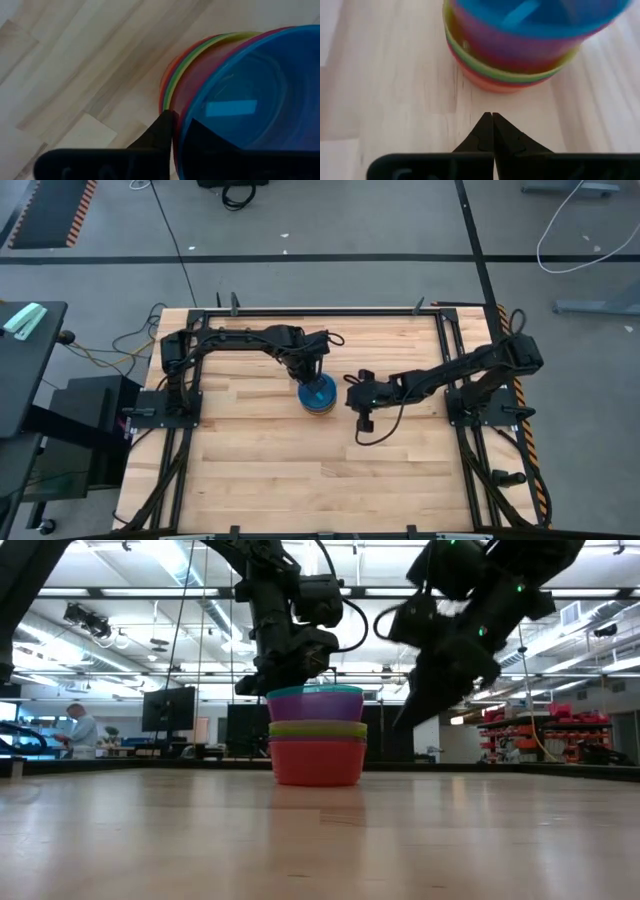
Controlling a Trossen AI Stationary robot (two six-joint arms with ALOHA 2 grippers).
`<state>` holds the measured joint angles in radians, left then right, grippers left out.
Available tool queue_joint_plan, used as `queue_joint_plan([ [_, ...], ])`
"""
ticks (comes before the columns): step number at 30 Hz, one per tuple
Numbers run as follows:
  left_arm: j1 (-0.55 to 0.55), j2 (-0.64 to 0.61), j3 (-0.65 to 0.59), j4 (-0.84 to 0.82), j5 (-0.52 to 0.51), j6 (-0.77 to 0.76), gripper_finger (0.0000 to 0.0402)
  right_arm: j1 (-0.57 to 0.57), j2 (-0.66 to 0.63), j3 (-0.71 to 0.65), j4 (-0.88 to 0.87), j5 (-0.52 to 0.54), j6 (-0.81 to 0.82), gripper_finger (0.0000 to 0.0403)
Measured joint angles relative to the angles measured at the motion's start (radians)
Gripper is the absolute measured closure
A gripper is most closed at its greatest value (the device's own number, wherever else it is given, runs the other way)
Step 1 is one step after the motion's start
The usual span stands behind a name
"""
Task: Nest bowls inside each other
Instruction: Stack the left stacked bowls on the right stacked bowls
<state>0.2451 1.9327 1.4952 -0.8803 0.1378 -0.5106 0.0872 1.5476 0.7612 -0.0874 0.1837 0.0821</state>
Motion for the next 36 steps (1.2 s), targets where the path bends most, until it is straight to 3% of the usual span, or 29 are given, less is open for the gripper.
queue_joint_plan([
  [15,-0.001,0.011,0.000,0.028,0.025,0.022,0.0362,0.001,-0.199,0.000,-0.142,0.052,0.001,0.0402],
  [36,0.045,0.011,0.000,0.023,0.065,0.051,0.0259,0.001,-0.201,0.000,-0.163,0.051,0.001,0.0402],
])
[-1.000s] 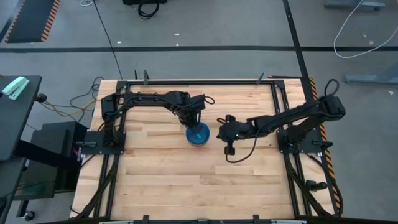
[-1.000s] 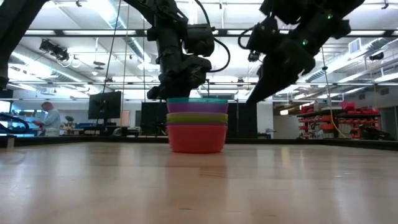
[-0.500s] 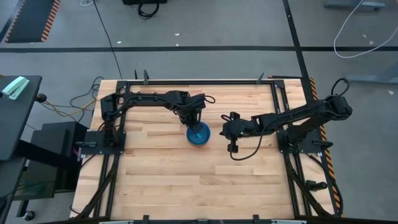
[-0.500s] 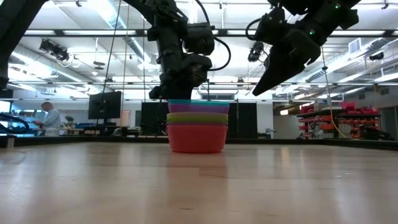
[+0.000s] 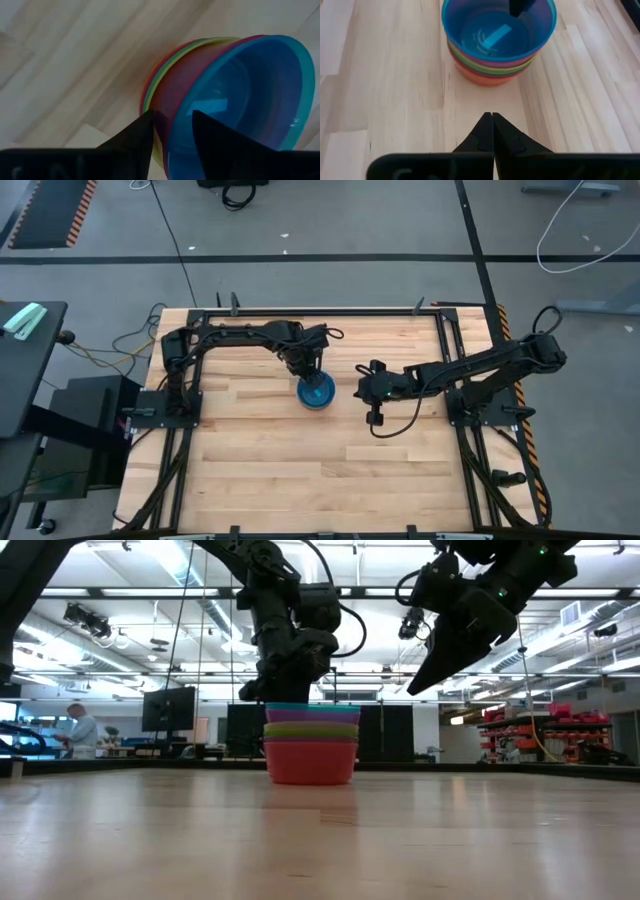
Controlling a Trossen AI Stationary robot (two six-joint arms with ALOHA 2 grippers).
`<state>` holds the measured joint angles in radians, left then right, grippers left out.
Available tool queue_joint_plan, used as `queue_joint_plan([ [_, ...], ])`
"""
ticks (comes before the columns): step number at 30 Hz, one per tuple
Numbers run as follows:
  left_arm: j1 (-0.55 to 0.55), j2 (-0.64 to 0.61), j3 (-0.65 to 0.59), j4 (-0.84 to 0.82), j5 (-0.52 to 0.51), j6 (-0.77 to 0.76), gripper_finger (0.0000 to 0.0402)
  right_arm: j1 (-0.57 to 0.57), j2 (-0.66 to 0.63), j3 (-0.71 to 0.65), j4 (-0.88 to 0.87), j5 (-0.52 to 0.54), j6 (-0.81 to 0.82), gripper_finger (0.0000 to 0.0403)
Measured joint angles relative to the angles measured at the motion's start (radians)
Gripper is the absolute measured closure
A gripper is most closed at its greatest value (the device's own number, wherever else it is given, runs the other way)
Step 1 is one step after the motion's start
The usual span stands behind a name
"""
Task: Nest bowls inside each other
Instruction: Stack the left stacked bowls on the right stacked bowls, then return to Home Position
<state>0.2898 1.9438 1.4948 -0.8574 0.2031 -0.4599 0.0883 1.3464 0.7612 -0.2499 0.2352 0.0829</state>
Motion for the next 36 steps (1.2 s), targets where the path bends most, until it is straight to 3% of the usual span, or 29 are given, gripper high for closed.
queue_joint_plan([
  [26,0.075,-0.048,0.000,-0.024,0.037,0.026,0.0239,-0.001,0.001,0.000,-0.013,0.000,-0.015,0.0402],
  [36,0.131,-0.088,0.000,-0.051,-0.033,0.141,0.0247,0.011,0.001,0.000,-0.035,0.000,-0.038,0.0402],
])
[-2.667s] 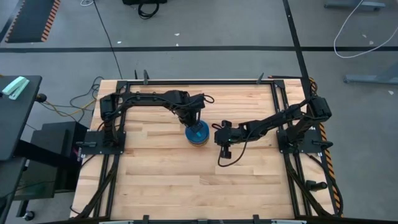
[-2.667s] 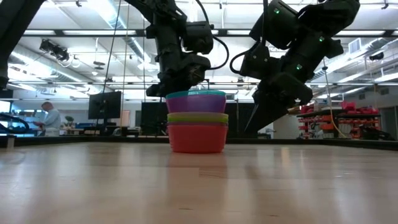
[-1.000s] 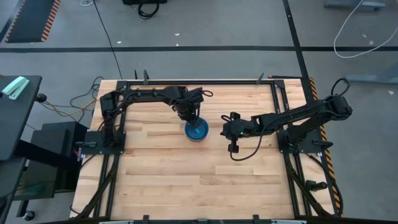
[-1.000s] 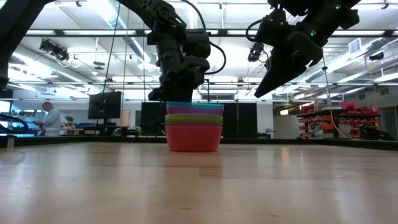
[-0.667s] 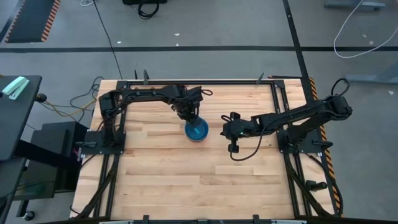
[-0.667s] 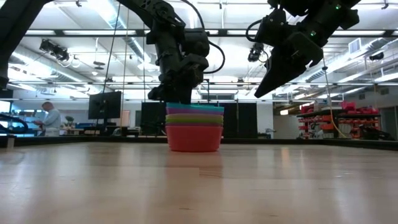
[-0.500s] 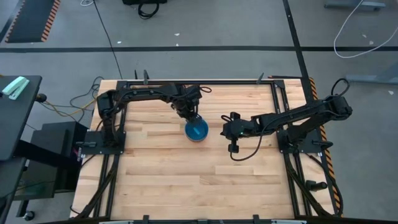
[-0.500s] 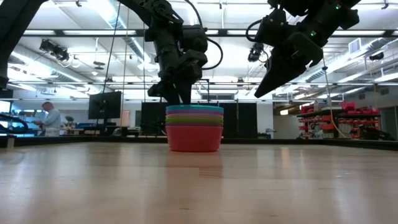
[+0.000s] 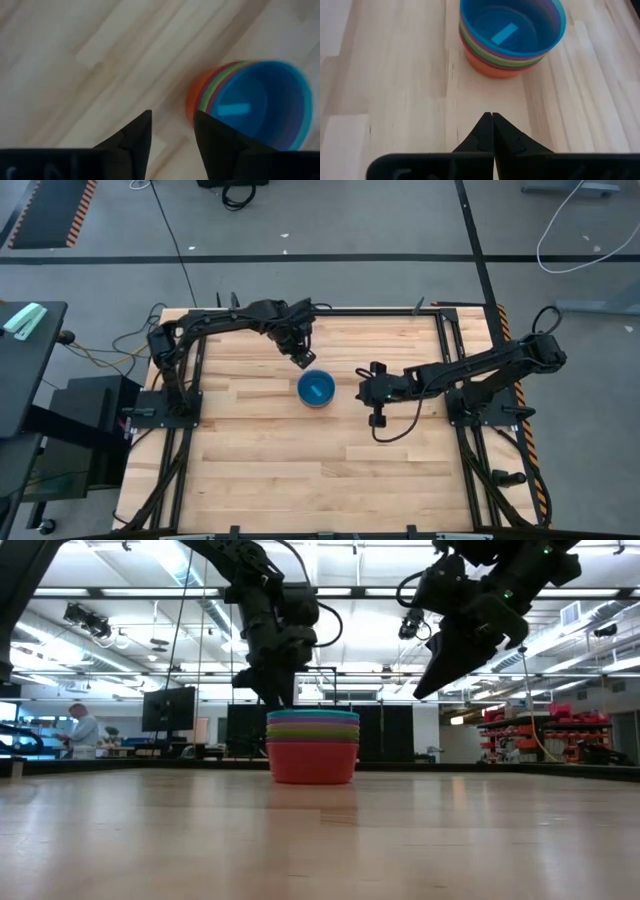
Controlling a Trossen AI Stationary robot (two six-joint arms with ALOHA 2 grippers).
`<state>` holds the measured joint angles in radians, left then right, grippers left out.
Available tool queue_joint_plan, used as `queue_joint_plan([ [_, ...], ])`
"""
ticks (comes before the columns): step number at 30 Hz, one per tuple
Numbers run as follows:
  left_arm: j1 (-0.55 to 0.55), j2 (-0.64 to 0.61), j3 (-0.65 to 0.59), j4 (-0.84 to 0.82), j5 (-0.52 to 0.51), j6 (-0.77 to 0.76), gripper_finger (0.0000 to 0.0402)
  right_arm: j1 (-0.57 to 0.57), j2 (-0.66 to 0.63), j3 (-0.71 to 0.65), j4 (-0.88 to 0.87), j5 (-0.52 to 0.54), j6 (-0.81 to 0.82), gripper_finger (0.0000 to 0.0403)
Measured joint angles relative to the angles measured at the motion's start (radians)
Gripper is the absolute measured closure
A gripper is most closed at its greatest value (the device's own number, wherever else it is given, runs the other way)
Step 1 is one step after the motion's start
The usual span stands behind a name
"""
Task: Nest bowls inside each other
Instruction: Return to Home Position
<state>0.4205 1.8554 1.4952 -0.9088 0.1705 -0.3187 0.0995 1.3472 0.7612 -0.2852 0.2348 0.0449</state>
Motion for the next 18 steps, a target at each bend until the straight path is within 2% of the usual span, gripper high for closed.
queue_joint_plan([
  [9,-0.066,-0.112,0.000,0.008,-0.133,0.116,0.0257,0.008,-0.023,0.000,-0.008,0.000,-0.022,0.0401],
  [18,-0.134,-0.272,0.000,0.018,-0.342,0.145,0.0256,0.065,-0.200,-0.002,-0.012,-0.004,-0.047,0.0401],
])
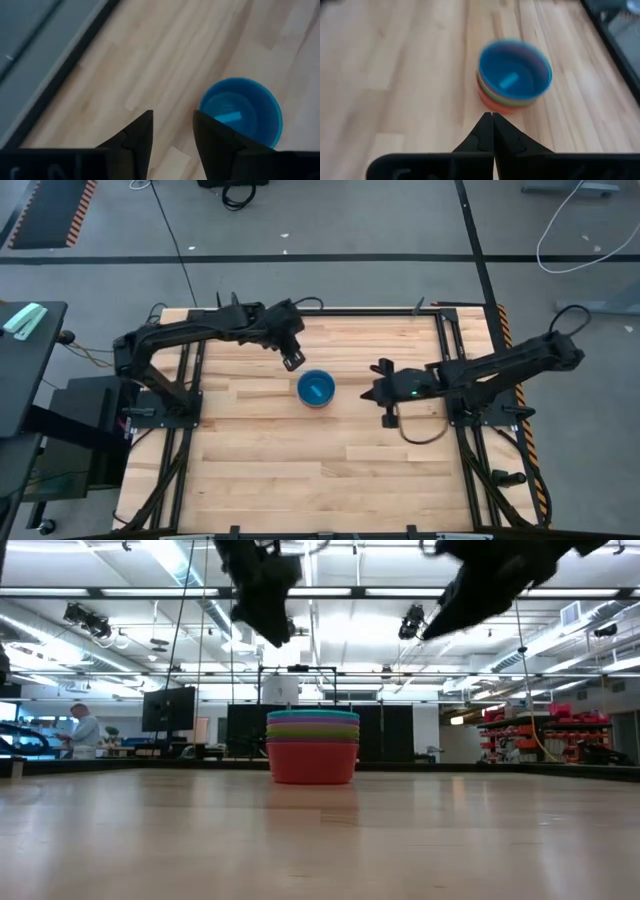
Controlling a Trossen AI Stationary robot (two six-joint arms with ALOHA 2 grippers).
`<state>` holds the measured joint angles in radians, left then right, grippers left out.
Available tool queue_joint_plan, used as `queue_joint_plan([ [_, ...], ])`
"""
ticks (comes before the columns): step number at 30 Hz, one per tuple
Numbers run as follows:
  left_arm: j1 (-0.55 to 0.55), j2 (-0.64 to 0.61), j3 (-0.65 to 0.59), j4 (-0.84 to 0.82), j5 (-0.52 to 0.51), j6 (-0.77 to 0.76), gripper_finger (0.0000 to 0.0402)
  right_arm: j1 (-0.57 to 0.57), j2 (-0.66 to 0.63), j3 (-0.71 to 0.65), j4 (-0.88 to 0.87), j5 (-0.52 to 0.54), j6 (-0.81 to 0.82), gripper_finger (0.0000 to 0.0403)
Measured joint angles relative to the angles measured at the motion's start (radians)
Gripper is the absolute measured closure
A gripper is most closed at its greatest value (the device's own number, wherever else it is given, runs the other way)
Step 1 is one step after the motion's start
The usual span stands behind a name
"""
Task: Nest bowls inside each other
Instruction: Return to Home Position
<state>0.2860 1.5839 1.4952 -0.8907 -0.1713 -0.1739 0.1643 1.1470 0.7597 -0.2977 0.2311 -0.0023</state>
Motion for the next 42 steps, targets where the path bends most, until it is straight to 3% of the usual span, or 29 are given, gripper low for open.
queue_joint_plan([
  [9,-0.095,-0.120,0.000,0.000,-0.137,-0.006,0.0266,0.088,-0.304,-0.151,0.035,0.000,0.054,0.0401],
  [18,-0.241,-0.141,-0.004,0.006,-0.284,-0.055,0.0261,0.121,-0.554,-0.260,0.087,0.000,0.104,0.0398],
  [30,-0.360,-0.204,-0.296,0.153,-0.478,-0.169,0.0267,0.121,-0.585,-0.301,0.088,0.000,0.164,0.0397],
  [36,-0.400,-0.350,-0.495,0.218,-0.573,-0.263,0.0263,0.147,-0.578,-0.301,0.110,0.000,0.160,0.0397],
  [42,-0.434,-0.539,-0.662,0.340,-0.585,-0.282,0.0272,0.193,-0.578,-0.301,0.185,-0.001,0.110,0.0397],
])
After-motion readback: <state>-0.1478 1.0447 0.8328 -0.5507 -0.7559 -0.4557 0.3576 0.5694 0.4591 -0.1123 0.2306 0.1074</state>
